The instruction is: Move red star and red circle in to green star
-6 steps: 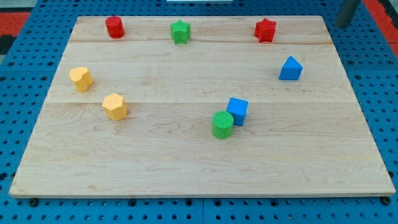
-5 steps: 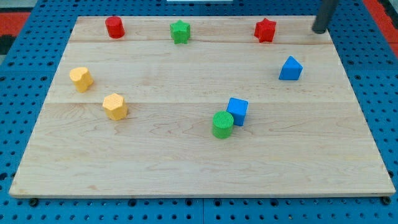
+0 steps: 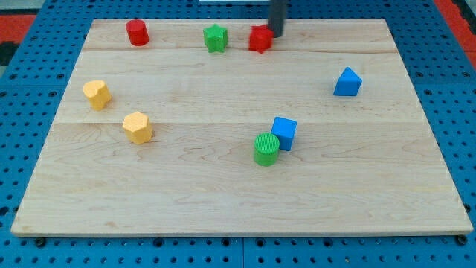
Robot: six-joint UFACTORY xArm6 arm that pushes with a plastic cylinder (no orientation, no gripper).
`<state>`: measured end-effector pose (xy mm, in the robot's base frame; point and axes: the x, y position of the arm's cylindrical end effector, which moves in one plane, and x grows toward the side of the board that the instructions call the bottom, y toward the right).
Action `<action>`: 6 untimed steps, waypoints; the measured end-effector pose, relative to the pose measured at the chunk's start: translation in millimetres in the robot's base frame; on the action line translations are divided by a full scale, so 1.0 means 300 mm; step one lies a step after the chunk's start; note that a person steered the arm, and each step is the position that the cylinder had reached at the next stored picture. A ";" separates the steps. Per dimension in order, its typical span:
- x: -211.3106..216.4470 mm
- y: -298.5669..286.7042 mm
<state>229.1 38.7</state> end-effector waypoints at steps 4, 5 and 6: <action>-0.043 -0.419; -0.020 -0.520; 0.031 -0.532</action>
<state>238.5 -120.7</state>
